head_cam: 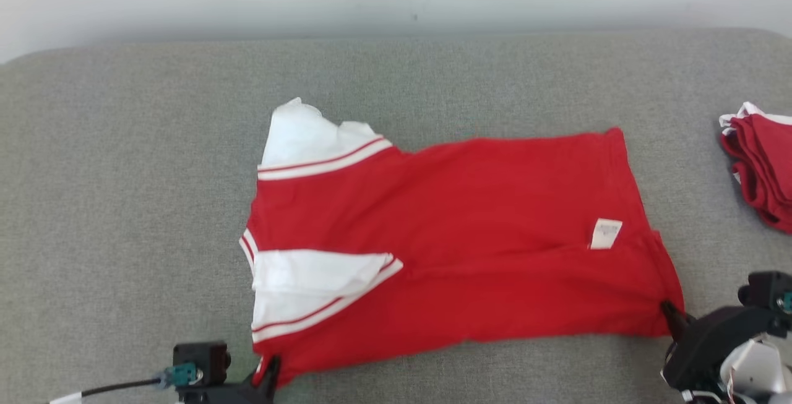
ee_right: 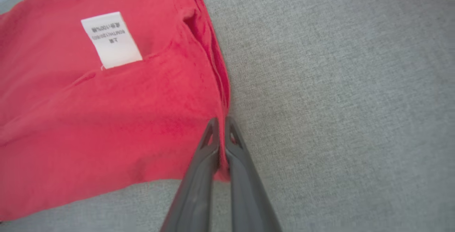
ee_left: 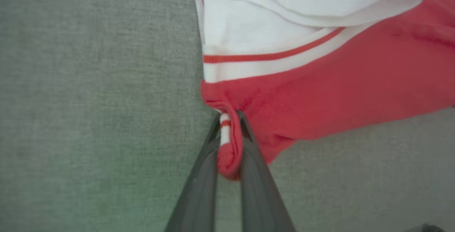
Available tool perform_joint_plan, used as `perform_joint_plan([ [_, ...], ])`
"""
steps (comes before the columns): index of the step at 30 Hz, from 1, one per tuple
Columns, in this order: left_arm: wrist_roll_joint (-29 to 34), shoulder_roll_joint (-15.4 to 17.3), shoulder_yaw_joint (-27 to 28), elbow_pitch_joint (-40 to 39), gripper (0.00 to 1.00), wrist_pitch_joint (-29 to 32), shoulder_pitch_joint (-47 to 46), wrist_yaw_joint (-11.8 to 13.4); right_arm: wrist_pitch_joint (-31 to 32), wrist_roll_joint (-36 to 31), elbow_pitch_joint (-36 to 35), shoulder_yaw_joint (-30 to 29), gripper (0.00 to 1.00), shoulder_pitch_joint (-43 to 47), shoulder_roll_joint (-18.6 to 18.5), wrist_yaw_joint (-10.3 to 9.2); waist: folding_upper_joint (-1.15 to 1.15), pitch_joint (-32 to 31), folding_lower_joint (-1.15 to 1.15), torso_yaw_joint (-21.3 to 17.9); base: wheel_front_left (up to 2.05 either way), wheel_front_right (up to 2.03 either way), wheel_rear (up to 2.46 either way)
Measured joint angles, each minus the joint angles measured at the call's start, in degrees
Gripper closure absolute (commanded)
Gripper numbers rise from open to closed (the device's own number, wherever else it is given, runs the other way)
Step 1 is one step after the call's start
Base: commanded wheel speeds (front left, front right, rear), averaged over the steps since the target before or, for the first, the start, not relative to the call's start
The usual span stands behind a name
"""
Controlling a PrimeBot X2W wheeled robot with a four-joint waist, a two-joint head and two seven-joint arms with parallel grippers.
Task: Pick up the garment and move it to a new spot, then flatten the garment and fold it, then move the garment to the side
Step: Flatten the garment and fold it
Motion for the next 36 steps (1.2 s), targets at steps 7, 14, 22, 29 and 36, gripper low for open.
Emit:
perform_joint_plan([
  [7,-0.89,3.23,-0.27,-7.08,1.0,3.44,5.81,2.31,2.26,3.39,-6.17,-1.63,1.0,6.81,0.24,0.0,0.0,-2.38,0.0,0.04,0.0,0.0,0.0],
  [14,-1.15,3.89,-0.48,-9.95,1.0,5.63,8.95,5.6,4.1,5.1,-7.31,-2.71,1.0,10.88,0.35,0.0,0.0,-2.84,0.0,-0.21,0.0,0.0,0.0],
  [22,-0.29,4.68,-0.88,-10.51,0.54,7.35,9.44,8.7,2.57,6.9,-5.17,-3.01,0.27,12.24,0.45,0.0,0.0,-2.28,0.0,-0.86,0.0,0.0,0.0],
  [29,-0.36,5.22,0.74,-12.63,0.0,6.92,9.95,10.59,-1.83,8.32,-6.1,-3.22,0.0,10.59,0.41,-0.01,0.0,-2.56,0.0,-1.36,0.0,0.0,0.0],
  [36,1.93,8.11,6.11,-17.03,0.0,2.29,3.61,10.99,-1.0,2.68,-13.49,-4.01,0.0,4.53,0.35,-0.01,0.0,-1.63,0.0,-1.57,0.0,0.0,0.0],
])
